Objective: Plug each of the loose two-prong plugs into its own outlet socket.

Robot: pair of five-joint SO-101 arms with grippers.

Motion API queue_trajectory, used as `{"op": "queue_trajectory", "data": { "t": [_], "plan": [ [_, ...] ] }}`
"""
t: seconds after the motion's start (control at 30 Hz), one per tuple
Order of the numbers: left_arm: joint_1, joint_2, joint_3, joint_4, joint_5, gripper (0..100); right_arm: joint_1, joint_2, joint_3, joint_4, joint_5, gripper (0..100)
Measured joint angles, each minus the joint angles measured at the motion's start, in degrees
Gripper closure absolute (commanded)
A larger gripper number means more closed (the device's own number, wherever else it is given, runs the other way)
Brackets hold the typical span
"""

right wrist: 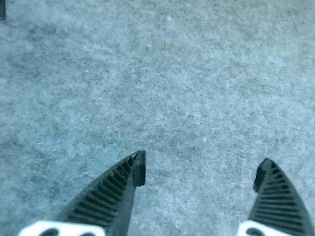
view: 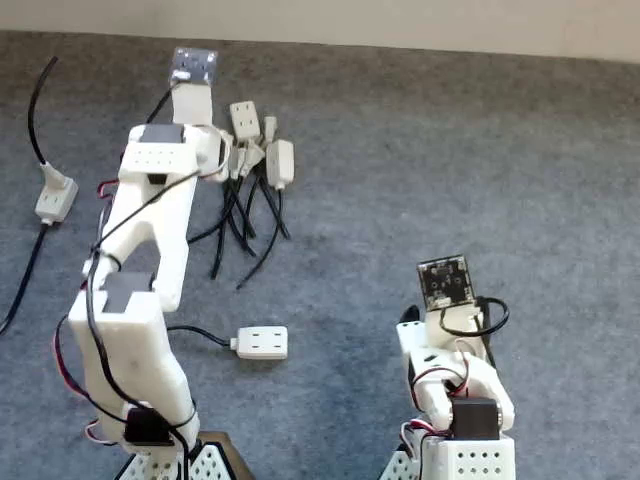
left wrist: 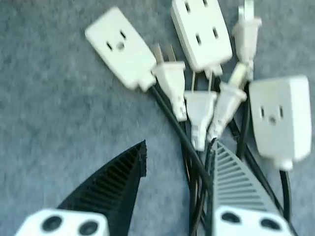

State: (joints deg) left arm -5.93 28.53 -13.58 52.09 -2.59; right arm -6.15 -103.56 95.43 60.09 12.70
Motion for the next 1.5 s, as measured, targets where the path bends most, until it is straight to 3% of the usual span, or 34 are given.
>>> {"op": "queue_trajectory", "data": {
  "t": [0.5, 0.77, 0.93, 1.1, 1.5],
  "plan": [
    [4.7, 35.7, -52.4, 17.9, -2.9, 79, -0.9, 0.0, 0.0, 0.0, 1.7, 66.6],
    [5.2, 47.9, -72.3, 30.5, -3.1, 79, -0.9, 0.0, 0.0, 0.0, 1.8, 66.6],
    [6.0, 48.5, -74.6, 35.8, -3.1, 80, -0.9, 0.0, 0.0, 0.0, 1.8, 66.6],
    [6.0, 48.4, -73.6, 36.0, -4.4, 100, -0.9, 0.0, 0.0, 0.0, 1.8, 66.6],
    [6.2, 37.5, -74.5, 42.4, -12.3, 100, -0.9, 0.0, 0.0, 0.0, 1.8, 66.6]
  ]
}}
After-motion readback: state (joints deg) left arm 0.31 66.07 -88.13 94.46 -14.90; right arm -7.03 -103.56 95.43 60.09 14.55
